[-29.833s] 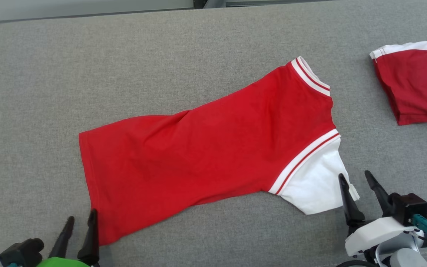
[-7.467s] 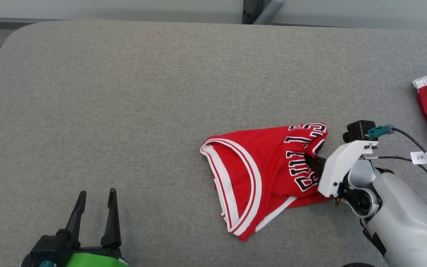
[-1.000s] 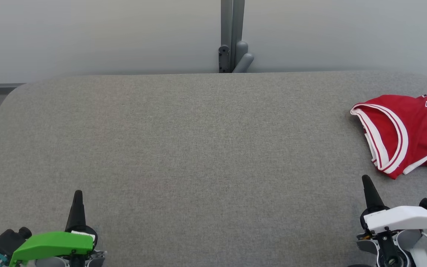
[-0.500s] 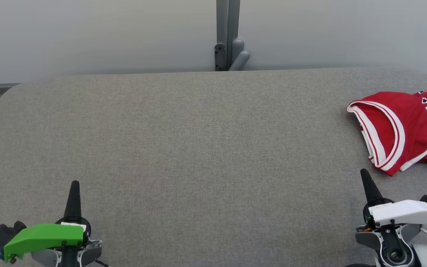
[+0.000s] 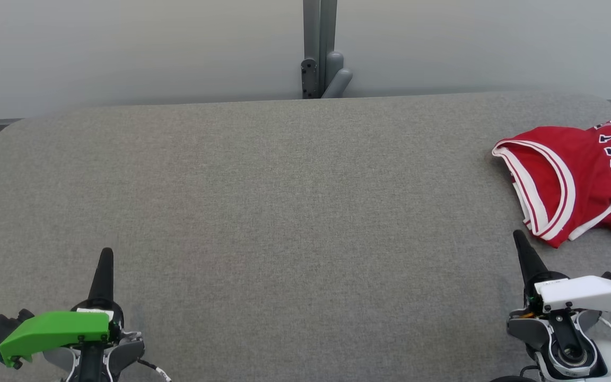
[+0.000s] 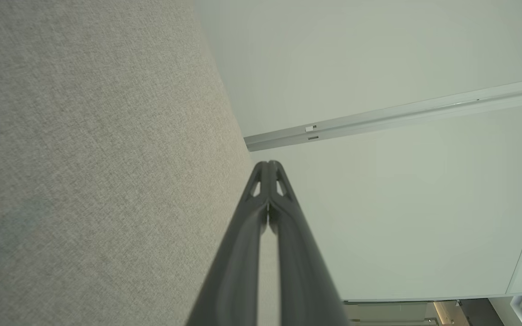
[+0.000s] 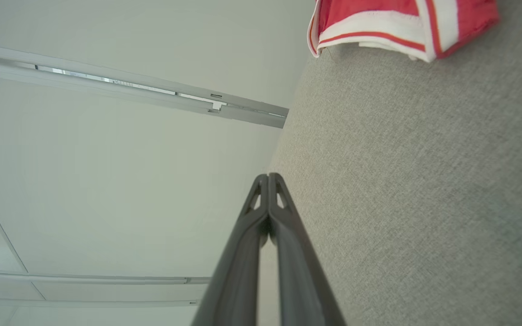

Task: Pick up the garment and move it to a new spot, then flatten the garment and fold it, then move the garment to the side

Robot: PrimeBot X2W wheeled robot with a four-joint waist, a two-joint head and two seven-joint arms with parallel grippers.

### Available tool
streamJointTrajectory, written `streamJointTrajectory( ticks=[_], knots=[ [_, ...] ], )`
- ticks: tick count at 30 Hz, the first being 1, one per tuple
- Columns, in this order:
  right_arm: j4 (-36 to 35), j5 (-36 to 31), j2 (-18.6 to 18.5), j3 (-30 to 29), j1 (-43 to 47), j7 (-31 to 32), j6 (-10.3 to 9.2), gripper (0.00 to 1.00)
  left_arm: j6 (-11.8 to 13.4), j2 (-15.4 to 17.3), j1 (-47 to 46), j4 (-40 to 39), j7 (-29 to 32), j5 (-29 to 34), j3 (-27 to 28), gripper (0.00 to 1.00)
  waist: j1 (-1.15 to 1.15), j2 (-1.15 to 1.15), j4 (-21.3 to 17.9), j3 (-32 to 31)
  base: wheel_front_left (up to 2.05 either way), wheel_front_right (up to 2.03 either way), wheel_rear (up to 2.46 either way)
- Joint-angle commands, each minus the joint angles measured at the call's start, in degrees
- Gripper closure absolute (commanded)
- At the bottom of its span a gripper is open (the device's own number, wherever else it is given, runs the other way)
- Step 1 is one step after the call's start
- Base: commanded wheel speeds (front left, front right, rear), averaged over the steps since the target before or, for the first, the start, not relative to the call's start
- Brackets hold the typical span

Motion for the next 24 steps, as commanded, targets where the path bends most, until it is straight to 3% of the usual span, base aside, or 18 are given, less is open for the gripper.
streamJointTrajectory(
  ticks=[1,24],
  knots=[
    [-0.14,1.07,-0.44,-0.04,-0.8,0.32,0.02,1.0,0.38,0.35,-1.52,-0.52,0.12,-0.8,0.35,1.0,0.0,0.01,-0.04,0.04,0.0,0.0,0.0],
    [0.14,12.84,-0.8,0.18,-2.81,2.84,0.01,1.0,0.86,0.42,-3.5,-1.15,2.96,-10.6,1.21,1.0,0.0,0.01,-1.3,0.91,0.0,0.0,0.0]
  ],
)
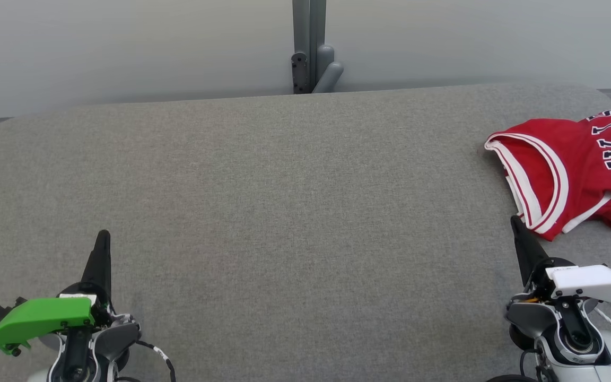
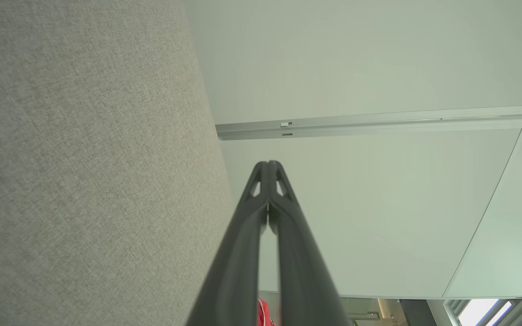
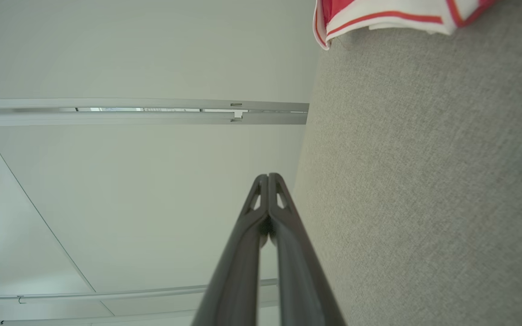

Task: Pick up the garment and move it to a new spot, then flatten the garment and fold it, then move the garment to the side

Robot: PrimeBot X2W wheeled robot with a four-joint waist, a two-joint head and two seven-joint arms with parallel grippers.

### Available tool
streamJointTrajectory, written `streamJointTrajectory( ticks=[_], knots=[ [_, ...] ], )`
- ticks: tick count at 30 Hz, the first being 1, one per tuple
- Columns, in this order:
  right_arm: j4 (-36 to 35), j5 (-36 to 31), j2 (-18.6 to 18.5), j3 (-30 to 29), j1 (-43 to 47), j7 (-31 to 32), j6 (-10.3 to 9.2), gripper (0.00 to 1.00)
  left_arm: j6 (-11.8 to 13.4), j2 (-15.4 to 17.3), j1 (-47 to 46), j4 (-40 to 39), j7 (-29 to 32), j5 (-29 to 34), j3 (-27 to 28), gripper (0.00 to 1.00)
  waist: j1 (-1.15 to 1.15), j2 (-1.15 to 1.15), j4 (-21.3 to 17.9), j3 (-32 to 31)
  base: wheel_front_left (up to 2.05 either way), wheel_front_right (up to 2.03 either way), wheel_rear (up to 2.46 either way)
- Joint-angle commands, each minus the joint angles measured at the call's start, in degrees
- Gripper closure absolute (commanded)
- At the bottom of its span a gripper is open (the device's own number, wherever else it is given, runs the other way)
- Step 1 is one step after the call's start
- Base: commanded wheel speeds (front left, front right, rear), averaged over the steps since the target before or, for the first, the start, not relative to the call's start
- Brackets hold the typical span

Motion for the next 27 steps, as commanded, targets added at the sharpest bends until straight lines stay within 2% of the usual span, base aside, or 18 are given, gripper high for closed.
streamJointTrajectory(
  ticks=[1,9,27],
  knots=[
    [0.06,1.53,-0.49,0.09,-0.76,0.38,0.01,1.0,-0.01,0.35,-1.21,-0.39,0.42,-1.32,0.23,1.0,0.0,0.0,-0.12,0.08,0.0,0.0,0.0],
    [0.16,5.03,-0.58,0.2,-1.42,1.17,0.0,1.0,0.25,0.37,-1.74,-0.51,1.29,-4.41,0.48,1.0,0.0,0.0,-0.53,0.37,0.0,0.0,0.0],
    [0.13,5.25,-0.76,0.5,-1.31,0.77,0.01,1.0,0.26,0.38,-1.78,-0.51,1.33,-4.11,0.46,1.0,0.0,0.0,-0.56,0.4,0.0,0.0,0.0]
  ],
)
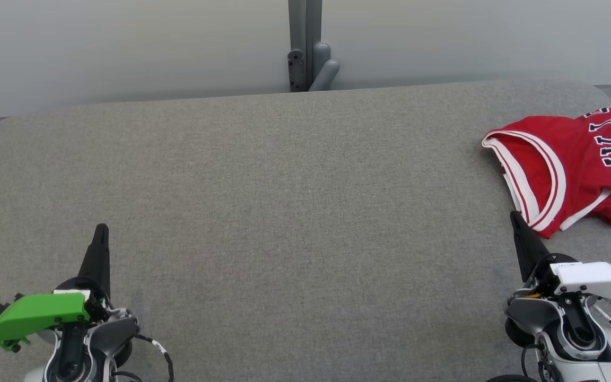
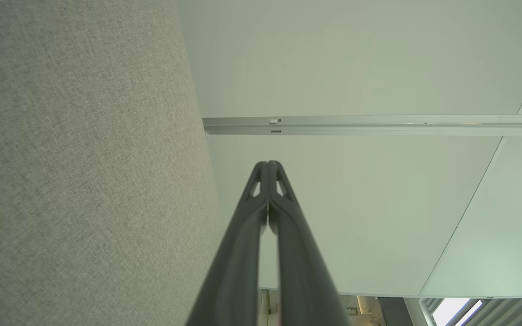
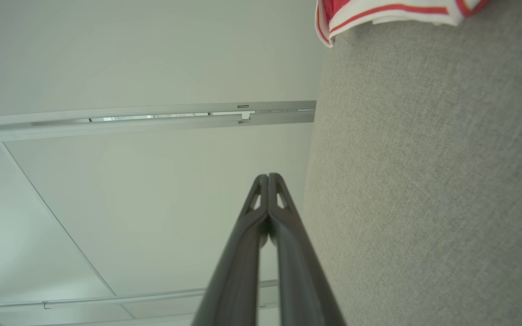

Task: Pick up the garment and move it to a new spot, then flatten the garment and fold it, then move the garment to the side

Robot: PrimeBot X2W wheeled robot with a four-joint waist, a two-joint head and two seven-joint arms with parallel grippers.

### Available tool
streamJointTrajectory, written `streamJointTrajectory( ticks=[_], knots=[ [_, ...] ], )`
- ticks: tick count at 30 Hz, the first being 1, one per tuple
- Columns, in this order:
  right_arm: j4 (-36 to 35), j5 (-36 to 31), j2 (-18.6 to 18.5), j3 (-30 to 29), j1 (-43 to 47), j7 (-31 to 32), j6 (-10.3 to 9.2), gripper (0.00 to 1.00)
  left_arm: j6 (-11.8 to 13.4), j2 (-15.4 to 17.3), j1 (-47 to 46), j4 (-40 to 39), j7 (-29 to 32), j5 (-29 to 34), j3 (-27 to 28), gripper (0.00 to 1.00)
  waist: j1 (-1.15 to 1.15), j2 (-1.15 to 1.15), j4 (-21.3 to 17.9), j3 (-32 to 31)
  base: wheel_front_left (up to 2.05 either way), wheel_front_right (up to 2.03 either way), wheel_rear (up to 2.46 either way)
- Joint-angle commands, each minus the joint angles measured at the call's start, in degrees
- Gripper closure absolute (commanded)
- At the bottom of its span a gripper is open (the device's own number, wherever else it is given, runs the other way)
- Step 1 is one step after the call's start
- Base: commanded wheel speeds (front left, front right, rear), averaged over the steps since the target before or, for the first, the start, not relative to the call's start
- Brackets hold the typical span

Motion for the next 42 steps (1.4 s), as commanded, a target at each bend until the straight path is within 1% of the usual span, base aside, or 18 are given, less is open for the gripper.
streamJointTrajectory(
  ticks=[1,42],
  knots=[
    [0.1,0.28,-0.28,0.12,-0.44,-0.15,0.02,1.0,0.16,0.36,-0.83,-0.1,0.28,0.04,0.05,1.0,0.0,0.0,0.0,0.0,0.0,0.0,0.0],
    [0.02,1.06,-0.87,0.94,-0.3,-0.83,0.02,1.0,0.15,0.35,-0.82,-0.1,0.28,0.04,0.04,1.0,0.0,0.0,0.0,0.0,0.0,0.0,0.0]
  ],
)
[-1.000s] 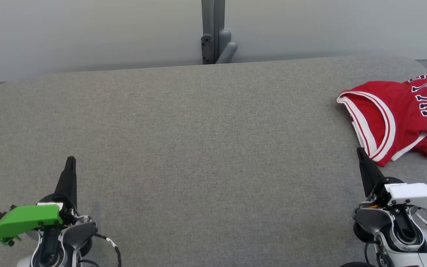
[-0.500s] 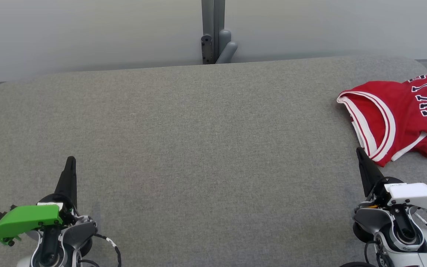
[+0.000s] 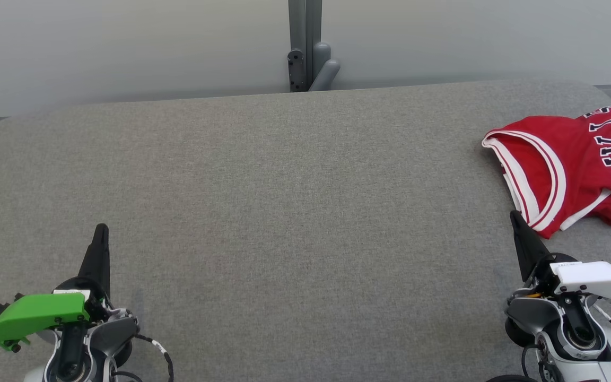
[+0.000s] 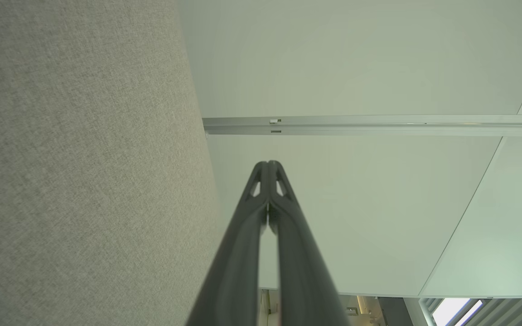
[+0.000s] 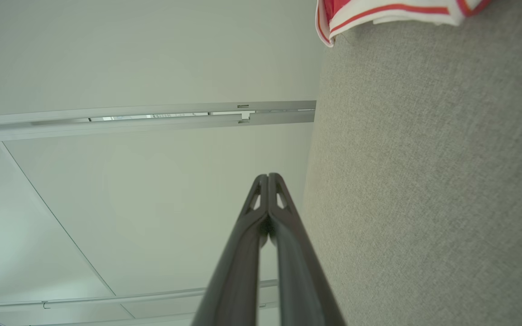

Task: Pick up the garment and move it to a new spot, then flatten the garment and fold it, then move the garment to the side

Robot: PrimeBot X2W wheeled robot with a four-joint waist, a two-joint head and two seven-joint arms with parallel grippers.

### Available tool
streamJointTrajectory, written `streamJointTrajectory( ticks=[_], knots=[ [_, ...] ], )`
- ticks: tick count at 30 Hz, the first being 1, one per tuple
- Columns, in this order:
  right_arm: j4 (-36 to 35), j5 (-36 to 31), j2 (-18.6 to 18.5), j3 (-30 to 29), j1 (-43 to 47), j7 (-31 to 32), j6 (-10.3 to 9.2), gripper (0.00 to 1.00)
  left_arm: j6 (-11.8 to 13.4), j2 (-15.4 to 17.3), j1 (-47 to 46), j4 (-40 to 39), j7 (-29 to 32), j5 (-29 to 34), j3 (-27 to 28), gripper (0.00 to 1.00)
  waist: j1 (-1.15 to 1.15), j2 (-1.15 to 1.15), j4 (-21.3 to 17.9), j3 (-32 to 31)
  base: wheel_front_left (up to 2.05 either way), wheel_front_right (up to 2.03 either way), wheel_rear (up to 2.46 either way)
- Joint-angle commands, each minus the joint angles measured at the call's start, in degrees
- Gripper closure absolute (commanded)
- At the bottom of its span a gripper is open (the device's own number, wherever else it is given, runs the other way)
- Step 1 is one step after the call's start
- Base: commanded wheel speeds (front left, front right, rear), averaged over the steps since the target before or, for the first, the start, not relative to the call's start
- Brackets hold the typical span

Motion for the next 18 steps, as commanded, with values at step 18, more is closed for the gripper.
streamJointTrajectory(
  ticks=[18],
  knots=[
    [-0.02,0.77,-0.63,0.53,-0.23,-0.55,0.02,1.0,0.15,0.34,-0.82,-0.11,0.27,0.05,0.03,1.0,0.0,0.0,0.0,0.0,0.0,0.0,0.0]
  ],
)
